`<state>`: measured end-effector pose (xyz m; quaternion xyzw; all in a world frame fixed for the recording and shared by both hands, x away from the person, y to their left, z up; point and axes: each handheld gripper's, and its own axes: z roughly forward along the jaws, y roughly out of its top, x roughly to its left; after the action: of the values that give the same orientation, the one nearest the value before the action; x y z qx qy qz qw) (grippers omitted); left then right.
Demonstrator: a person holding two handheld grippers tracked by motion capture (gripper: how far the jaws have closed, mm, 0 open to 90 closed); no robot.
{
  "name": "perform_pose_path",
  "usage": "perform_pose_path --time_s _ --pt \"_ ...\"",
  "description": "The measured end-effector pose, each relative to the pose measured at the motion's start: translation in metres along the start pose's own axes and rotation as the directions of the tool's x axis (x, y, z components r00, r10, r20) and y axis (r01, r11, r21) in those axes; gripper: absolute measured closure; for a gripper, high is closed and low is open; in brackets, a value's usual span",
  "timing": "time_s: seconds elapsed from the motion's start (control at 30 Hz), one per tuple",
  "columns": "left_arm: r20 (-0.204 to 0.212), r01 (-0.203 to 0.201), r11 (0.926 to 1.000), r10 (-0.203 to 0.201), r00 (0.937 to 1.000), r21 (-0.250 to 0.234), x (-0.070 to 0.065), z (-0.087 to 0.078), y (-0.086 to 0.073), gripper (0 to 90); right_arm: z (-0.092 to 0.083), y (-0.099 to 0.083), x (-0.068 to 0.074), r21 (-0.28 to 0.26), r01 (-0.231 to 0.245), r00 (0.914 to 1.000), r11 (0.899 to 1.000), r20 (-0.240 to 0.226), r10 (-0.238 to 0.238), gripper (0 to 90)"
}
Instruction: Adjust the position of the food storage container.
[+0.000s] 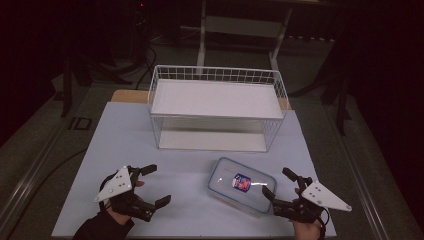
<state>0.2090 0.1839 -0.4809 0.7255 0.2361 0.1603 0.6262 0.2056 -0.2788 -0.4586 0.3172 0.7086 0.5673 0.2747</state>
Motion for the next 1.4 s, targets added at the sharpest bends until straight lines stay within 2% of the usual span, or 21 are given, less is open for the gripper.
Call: perform_pose_path --time_s 0.23,0.27,0.4,0.43,0.47,0.57,0.6,0.67,0.73,0.83,0.87,1.0,1.03,1.07,1.17,1.2,1.23,1.3,1.33,1.37,1.4 --pt "-0.001 -0.007 1.0 0.007 1.0 -0.004 -0.001 -0.001 0.002 0.0 0.002 0.003 0.006 0.024 -0.023 0.9983 0.999 -0.053 0.024 12.8" --pt "0.0 -0.006 1.0 0.006 1.0 -0.007 -0.001 -0.002 0.002 0.0 0.005 0.006 0.011 0.056 -0.027 0.9935 0.998 -0.109 0.033 12.8" --pt "-0.004 -0.009 0.9998 0.009 1.0 -0.017 -0.001 -0.004 0.004 0.0 0.007 0.011 0.024 0.085 0.024 0.9887 0.996 -0.149 -0.011 13.0" --pt "-0.004 -0.012 0.9998 0.012 0.9999 -0.017 -0.002 -0.004 0.004 0.0 0.008 0.013 0.027 0.083 0.02 0.9863 0.996 -0.165 -0.006 13.0" --pt "0.0 -0.012 0.9996 0.012 0.9999 -0.026 -0.002 -0.005 0.005 0.0 0.009 0.015 0.031 0.088 -0.008 0.982 0.996 -0.188 0.024 12.8" --pt "0.001 -0.011 0.9995 0.011 0.9999 -0.028 -0.002 -0.005 0.005 0.0 0.01 0.017 0.033 0.093 -0.019 0.9811 0.995 -0.19 0.037 12.8" --pt "0.003 -0.012 0.9996 0.012 0.9999 -0.027 -0.002 -0.005 0.005 0.0 0.012 0.018 0.035 0.1 -0.057 0.9627 0.993 -0.258 0.081 12.8" --pt "0.002 -0.017 0.9997 0.017 0.9998 -0.018 -0.002 -0.004 0.005 0.0 0.014 0.017 0.037 0.123 -0.044 0.9635 0.991 -0.257 0.075 13.5" --pt "0.005 -0.015 0.9997 0.015 0.9999 -0.018 -0.002 -0.004 0.004 0.0 0.014 0.015 0.038 0.143 -0.033 0.9596 0.989 -0.272 0.072 14.4" --pt "0.003 -0.02 0.9996 0.02 0.9998 -0.018 -0.002 -0.004 0.005 0.0 0.016 0.01 0.037 0.173 -0.04 0.9542 0.984 -0.286 0.089 20.2" --pt "0.005 -0.018 0.9996 0.018 0.9998 -0.023 -0.002 -0.004 0.005 0.0 0.016 0.005 0.034 0.2 -0.057 0.9444 0.978 -0.307 0.117 26.7" --pt "0.005 -0.019 0.9997 0.019 0.9998 -0.018 -0.002 -0.003 0.004 0.0 0.014 -0.005 0.036 0.25 0.002 0.9459 0.968 -0.315 0.08 43.3" --pt "0.005 -0.019 0.9997 0.019 0.9998 -0.018 -0.002 -0.003 0.004 0.0 0.014 -0.005 0.036 0.25 0.002 0.9459 0.968 -0.315 0.08 43.3" --pt "0.005 -0.018 0.9997 0.018 0.9998 -0.014 -0.002 -0.002 0.004 0.0 0.014 -0.01 0.038 0.279 0.023 0.944 0.96 -0.322 0.071 49.8" --pt "0.005 -0.019 0.9997 0.019 0.9998 -0.013 -0.002 -0.002 0.004 0.0 0.013 -0.013 0.038 0.283 0.018 0.9377 0.959 -0.338 0.082 53.0" --pt "0.005 -0.024 0.9997 0.024 0.9997 -0.01 -0.002 -0.002 0.003 0.0 0.013 -0.015 0.038 0.302 0.014 0.9347 0.953 -0.343 0.095 58.3" --pt "0.005 -0.025 0.9996 0.025 0.9997 -0.009 -0.002 -0.002 0.003 0.0 0.017 -0.021 0.039 0.367 0.029 0.9242 0.93 -0.364 0.115 65.5" --pt "0.006 -0.023 0.9997 0.023 0.9997 -0.007 -0.002 -0.002 0.003 0.0 0.019 -0.025 0.042 0.397 0.053 0.9196 0.916 -0.377 0.11 69.8" --pt "0.006 -0.023 0.9997 0.023 0.9997 -0.007 -0.002 -0.002 0.003 0.0 0.019 -0.025 0.042 0.397 0.053 0.9196 0.916 -0.377 0.11 69.8" --pt "0.006 -0.023 0.9997 0.023 0.9997 -0.007 -0.002 -0.002 0.003 0.0 0.02 -0.027 0.043 0.412 0.055 0.9131 0.909 -0.389 0.121 69.8" --pt "0.008 -0.023 0.9997 0.023 0.9997 -0.005 -0.002 -0.002 0.003 0.0 0.022 -0.03 0.045 0.44 0.079 0.9113 0.895 -0.396 0.115 80.6"
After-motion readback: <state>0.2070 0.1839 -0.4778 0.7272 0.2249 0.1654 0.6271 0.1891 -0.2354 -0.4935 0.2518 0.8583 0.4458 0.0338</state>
